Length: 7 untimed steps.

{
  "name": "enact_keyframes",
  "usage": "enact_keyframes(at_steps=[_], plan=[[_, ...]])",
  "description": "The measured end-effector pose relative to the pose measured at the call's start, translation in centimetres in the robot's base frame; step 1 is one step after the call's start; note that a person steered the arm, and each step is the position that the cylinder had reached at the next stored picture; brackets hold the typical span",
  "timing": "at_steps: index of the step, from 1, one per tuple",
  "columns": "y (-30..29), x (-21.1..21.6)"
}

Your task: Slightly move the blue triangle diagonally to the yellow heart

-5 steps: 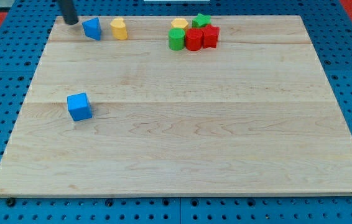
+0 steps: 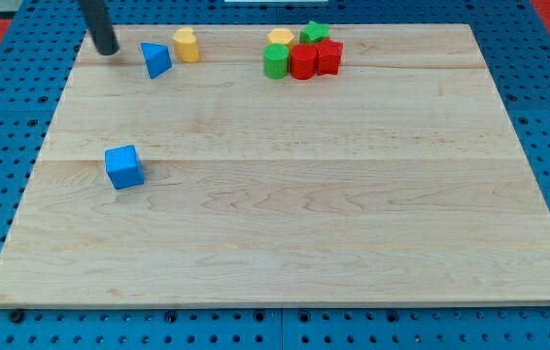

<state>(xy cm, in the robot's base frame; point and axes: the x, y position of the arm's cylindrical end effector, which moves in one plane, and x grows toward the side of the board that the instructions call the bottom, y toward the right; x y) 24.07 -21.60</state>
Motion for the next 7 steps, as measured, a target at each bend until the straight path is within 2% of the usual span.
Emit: enact_keyframes(at_steps=[1, 2, 4, 5, 6, 7], plan=[[6.6, -0.1], [9.6, 1.4], [8.4, 6.4], [6.2, 6.6], [5.4, 6.4], [4.8, 0.4]])
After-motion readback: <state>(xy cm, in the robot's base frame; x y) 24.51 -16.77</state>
